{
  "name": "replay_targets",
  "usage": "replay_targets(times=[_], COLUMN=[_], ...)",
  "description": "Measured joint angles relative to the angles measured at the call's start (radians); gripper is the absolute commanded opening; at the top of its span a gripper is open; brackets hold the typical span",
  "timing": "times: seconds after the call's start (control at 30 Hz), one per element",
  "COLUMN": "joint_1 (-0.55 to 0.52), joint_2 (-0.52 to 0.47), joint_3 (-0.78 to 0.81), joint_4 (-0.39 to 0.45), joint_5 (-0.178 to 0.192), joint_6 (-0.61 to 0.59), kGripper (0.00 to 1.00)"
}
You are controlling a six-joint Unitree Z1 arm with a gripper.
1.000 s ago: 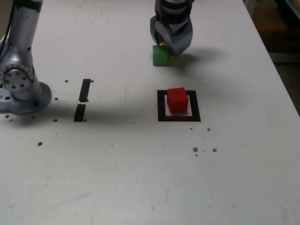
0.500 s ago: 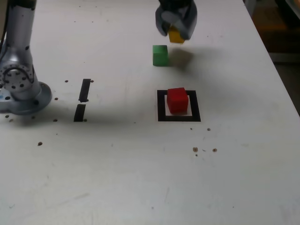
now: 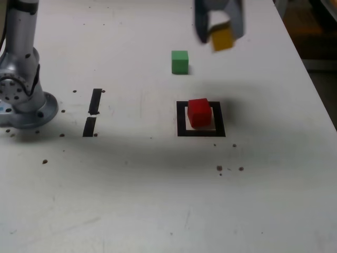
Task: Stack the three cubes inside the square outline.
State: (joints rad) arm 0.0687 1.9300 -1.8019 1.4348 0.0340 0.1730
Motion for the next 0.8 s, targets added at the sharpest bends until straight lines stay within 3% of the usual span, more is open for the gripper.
replay_targets(times=[0.17, 0.3, 0.4, 0.5, 0.8], joint_1=[-0.124, -0.173, -0.194, -0.207, -0.205], joint_2=[-0.009, -0.003, 0.0, 0.005, 0.066], joint_3=[0.043, 0.13, 0.169, 0.168, 0.161], joint_4=[0.145, 0.079, 0.0, -0.02, -0.044], joint_5=[-0.005, -0.03, -0.024, -0.009, 0.019], joint_6=[-0.183, -0.362, -0.468, -0.564, -0.578], kGripper=[0.0, 0.0, 0.0, 0.0, 0.0])
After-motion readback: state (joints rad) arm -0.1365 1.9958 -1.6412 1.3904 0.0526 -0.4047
